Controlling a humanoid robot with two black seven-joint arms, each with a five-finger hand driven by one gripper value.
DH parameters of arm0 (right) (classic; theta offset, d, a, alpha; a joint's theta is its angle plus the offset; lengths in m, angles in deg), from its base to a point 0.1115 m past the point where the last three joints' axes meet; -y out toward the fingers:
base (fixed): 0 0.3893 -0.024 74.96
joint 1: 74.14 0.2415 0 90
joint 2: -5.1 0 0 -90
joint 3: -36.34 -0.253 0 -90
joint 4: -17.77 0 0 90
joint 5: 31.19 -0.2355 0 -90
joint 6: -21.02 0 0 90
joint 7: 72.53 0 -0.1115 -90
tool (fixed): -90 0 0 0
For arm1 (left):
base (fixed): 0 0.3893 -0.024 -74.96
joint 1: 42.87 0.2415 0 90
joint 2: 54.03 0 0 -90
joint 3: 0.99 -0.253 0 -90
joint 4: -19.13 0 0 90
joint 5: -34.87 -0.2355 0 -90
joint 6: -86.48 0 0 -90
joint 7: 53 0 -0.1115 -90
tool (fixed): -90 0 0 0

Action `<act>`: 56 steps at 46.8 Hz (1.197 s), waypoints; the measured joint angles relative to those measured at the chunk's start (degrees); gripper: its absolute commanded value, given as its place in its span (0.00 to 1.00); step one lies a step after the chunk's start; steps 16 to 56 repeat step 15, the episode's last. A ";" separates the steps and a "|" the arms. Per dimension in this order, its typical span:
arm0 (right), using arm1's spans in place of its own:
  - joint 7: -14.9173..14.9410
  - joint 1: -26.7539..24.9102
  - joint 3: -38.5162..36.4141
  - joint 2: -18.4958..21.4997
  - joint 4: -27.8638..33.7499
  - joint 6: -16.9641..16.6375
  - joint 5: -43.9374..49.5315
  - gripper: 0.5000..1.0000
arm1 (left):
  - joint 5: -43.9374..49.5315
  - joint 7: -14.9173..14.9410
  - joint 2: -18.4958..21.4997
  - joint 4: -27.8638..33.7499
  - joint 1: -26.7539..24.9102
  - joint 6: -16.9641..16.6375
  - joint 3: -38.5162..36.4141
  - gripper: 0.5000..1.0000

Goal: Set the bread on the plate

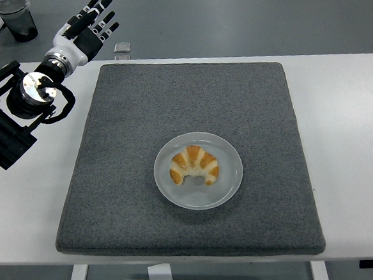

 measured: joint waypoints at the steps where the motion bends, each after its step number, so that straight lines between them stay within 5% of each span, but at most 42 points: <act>1: 0.01 0.00 0.00 0.00 -0.03 0.00 0.00 0.86 | 0.19 0.43 0.03 -0.05 0.32 0.00 0.20 0.98; 15: 0.01 0.00 0.00 0.00 -0.12 0.00 0.00 0.86 | 0.30 1.65 0.47 -0.03 2.84 2.76 0.62 0.98; 56: 0.01 0.00 0.00 0.00 -0.12 0.00 0.00 0.86 | 0.30 1.65 0.47 -0.03 2.84 2.76 0.62 0.98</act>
